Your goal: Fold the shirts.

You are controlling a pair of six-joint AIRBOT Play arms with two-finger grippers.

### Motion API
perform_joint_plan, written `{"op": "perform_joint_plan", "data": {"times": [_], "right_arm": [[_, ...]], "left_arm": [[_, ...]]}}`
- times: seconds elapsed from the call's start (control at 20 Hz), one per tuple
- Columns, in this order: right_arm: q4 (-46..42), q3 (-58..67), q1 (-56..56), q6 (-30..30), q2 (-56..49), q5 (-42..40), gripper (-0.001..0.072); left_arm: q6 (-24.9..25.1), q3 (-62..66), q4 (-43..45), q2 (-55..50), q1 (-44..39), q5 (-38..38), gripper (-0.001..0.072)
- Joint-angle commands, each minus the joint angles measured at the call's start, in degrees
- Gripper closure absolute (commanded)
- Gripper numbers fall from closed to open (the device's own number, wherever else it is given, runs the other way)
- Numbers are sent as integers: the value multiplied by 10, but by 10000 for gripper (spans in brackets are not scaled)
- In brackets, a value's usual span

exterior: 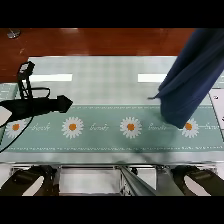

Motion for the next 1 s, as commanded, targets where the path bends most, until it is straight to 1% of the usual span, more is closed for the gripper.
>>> {"op": "perform_joint_plan", "data": {"times": [0.0, 0.1, 0.15, 0.25, 0.4, 0.5, 0.55, 0.6, 0.65, 0.7, 0.75, 0.85, 0.9, 0.95], "right_arm": [[31, -20, 122, 6, -30, 59, 681], [23, -91, 198, 13, -58, 54, 681], [7, -136, 227, 31, -77, 45, 680], [9, -229, 266, 61, -118, 12, 680], [72, -344, 318, 66, -210, -58, 680], [115, -363, 336, 70, -274, -83, 679], [151, -363, 336, 67, -304, -89, 678], [188, -363, 333, 61, -323, -89, 589], [223, -362, 322, 40, -332, -80, 198], [244, -360, 301, 11, -330, -60, 95], [244, -354, 272, 2, -321, -30, 95], [207, -334, 176, -3, -278, 49, 95], [171, -334, 118, -2, -242, 81, 95], [124, -337, 65, 1, -208, 112, 95]], "left_arm": [[-3, -1, -4, -16, 0, 25, 3], [6, 0, -3, -21, 0, 34, 3], [13, 0, 7, -22, 1, 40, 3], [12, 5, 36, -21, 23, 39, 3], [12, 7, 34, -20, 73, 25, 3], [12, 6, 28, -20, 85, 9, 3], [13, 6, 21, -20, 84, 4, 3], [13, 6, 12, -20, 81, 3, 3], [13, 6, 11, -21, 76, 2, 3], [15, 6, 11, -23, 72, 2, 2], [15, 7, 11, -26, 69, -5, 3], [34, 10, 11, -32, 66, -43, 3], [37, 9, 11, -38, 70, -60, 2], [50, 9, 5, -49, 77, -78, 3]]}}
